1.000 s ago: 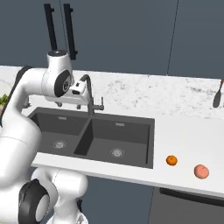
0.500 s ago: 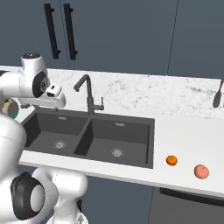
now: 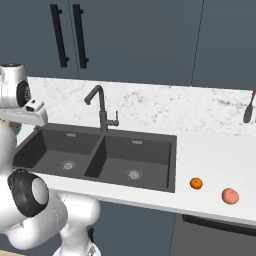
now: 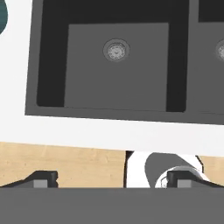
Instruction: Put the colander in the sink, put the tangerine, peach in the colander, and turn on the sink faucet and pour water over the colander.
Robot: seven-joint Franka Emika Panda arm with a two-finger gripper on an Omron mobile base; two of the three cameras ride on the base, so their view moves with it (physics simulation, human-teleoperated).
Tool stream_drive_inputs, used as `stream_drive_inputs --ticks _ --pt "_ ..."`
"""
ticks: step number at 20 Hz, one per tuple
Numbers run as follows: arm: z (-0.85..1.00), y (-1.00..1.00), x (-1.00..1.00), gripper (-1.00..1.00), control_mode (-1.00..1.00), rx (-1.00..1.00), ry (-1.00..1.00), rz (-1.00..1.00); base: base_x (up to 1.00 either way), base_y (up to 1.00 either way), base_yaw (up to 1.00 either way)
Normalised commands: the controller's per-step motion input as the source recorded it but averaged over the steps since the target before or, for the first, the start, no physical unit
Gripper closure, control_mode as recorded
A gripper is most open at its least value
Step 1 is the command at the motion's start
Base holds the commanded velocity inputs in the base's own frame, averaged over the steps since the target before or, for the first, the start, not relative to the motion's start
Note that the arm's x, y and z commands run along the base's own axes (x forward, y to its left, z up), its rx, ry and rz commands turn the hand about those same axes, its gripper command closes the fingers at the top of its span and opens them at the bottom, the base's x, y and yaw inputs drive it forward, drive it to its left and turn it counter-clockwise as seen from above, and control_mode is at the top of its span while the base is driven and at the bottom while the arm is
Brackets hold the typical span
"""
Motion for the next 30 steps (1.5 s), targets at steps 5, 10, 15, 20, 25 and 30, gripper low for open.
stream_drive_inputs --ticks 5,10,15,20,25,30 --pt "-0.29 1.00 0.00 -1.00 -1.00 0.00 0.12 0.00 0.00 0.00 0.00" --pt "-0.31 0.94 0.00 -1.00 -1.00 0.00 0.09 0.00 0.00 0.00 0.00" --pt "-0.35 0.80 0.00 -1.00 -1.00 0.00 0.07 0.00 0.00 0.00 0.00" --pt "-0.38 0.64 0.00 -1.00 -1.00 0.00 0.03 0.00 0.00 0.00 0.00" --pt "-0.35 0.53 0.01 -1.00 -1.00 0.00 0.00 0.00 0.00 0.00 0.00" --pt "-0.29 0.41 0.09 -1.00 -1.00 0.00 0.00 0.00 0.00 0.00 0.00"
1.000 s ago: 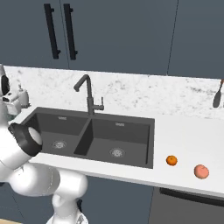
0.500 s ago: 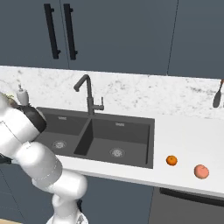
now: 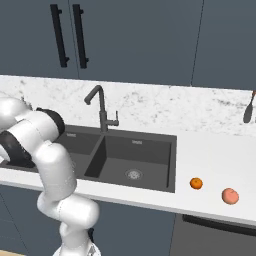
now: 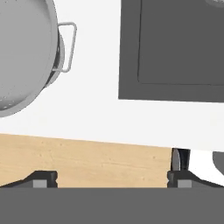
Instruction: Put the colander in the sink, put the tangerine, peach in the colander, and turn on the sink faucet and pour water over the colander.
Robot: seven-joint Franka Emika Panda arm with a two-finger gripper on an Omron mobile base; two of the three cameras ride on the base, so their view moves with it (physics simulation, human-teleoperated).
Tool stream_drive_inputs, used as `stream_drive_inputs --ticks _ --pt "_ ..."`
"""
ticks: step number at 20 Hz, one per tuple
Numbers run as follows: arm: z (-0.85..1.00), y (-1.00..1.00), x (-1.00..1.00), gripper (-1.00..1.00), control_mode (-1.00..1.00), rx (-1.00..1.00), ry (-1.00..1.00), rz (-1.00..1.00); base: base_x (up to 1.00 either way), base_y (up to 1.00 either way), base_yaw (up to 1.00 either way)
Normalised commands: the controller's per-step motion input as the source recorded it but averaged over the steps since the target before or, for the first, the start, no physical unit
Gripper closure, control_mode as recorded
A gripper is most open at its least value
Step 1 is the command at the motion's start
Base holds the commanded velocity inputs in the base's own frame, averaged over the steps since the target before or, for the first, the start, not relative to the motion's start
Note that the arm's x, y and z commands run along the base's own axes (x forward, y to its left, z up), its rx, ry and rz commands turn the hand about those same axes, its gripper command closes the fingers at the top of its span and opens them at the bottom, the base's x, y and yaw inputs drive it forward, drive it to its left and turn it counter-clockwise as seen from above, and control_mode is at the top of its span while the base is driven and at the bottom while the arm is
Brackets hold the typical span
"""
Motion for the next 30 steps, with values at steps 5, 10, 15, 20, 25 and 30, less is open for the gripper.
stream_drive_inputs --ticks 5,10,15,20,25,30 --pt "-0.23 0.34 0.17 -1.00 -1.00 0.00 0.00 -0.01 0.00 0.00 0.00" --pt "-0.18 0.28 0.22 -1.00 -1.00 -0.02 -0.05 -0.02 0.00 0.00 0.00" --pt "-0.11 0.20 0.21 -1.00 -1.00 -0.03 -0.08 -0.03 0.00 0.00 0.00" --pt "-0.14 0.06 0.19 -1.00 -1.00 -0.03 -0.04 -0.04 0.00 0.00 0.00" --pt "-0.18 0.00 0.15 -1.00 -1.00 -0.02 -0.01 -0.04 0.00 0.00 0.00" --pt "-0.18 0.00 0.17 -1.00 -1.00 0.00 0.00 -0.02 0.00 0.00 0.00"
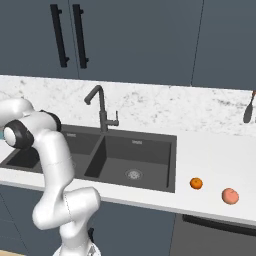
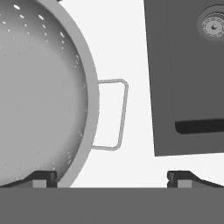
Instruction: Put the colander in the sink, put the tangerine, peach in the colander, and turn on the sink faucet and pour water over the colander.
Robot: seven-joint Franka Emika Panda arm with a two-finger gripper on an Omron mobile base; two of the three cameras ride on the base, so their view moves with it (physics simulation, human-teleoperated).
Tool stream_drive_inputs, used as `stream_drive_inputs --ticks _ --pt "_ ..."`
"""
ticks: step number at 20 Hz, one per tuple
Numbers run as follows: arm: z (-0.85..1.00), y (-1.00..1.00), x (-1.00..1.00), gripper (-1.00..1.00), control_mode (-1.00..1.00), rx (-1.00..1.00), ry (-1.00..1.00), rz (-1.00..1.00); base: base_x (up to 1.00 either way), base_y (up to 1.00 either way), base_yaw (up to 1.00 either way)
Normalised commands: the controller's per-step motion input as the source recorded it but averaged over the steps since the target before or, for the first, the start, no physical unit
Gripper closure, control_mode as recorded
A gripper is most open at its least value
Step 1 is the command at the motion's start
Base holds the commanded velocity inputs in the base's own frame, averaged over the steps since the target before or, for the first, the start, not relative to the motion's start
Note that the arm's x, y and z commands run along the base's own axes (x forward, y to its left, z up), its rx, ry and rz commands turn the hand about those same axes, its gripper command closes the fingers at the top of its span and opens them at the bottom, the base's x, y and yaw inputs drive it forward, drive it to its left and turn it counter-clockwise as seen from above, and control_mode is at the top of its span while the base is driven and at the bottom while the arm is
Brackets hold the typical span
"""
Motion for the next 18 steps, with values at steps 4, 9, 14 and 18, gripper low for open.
stream_drive_inputs --ticks 4,9,14,18 --pt "-0.18 0.00 0.19 -1.00 -1.00 0.00 0.00 0.00 0.00 0.00 0.00" --pt "-0.18 0.00 0.21 -1.00 -1.00 0.00 0.00 0.00 0.00 0.00 0.00" --pt "-0.18 0.04 0.20 -1.00 -1.00 0.00 0.00 0.00 0.00 0.00 0.00" --pt "-0.12 0.12 0.18 -1.00 -1.00 0.00 0.00 0.00 0.00 0.00 0.00"
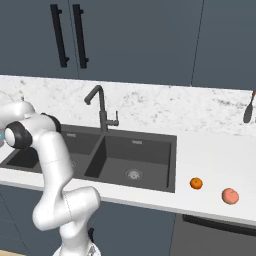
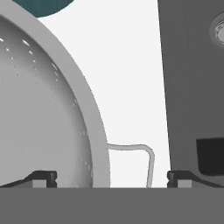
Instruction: Put the colander in the sink, put the tangerine, peach in the colander, and turn on the sink faucet and pour water over the colander.
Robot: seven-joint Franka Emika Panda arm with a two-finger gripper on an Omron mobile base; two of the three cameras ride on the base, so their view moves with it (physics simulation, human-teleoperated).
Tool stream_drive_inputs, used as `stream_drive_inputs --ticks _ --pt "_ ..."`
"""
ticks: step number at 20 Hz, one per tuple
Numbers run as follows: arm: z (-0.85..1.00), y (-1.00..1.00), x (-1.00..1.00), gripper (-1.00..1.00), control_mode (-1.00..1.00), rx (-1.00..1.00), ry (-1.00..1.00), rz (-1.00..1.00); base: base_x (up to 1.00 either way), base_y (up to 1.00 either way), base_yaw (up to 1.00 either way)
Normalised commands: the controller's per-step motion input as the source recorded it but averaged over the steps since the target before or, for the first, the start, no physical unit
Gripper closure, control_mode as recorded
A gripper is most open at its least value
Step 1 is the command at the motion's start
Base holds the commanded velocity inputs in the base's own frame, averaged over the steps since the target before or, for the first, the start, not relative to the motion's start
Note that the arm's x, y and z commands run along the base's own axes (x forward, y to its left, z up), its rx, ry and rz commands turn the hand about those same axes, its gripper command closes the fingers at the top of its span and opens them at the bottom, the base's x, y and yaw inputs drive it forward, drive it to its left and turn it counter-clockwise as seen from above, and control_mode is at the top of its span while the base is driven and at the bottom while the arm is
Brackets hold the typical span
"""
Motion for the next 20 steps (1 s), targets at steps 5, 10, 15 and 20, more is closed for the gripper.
stream_drive_inputs --ticks 5,10,15,20 --pt "-0.11 0.20 0.12 -1.00 -1.00 0.00 0.00 0.00 0.00 0.00 0.00" --pt "-0.19 0.20 0.00 -1.00 -1.00 0.00 0.00 0.00 0.00 0.00 0.00" --pt "-0.20 0.13 0.00 1.00 -1.00 0.00 0.00 0.00 0.00 0.00 0.00" --pt "-0.10 -0.06 -0.12 1.00 -1.00 0.00 -0.01 -0.08 0.00 0.00 0.00"
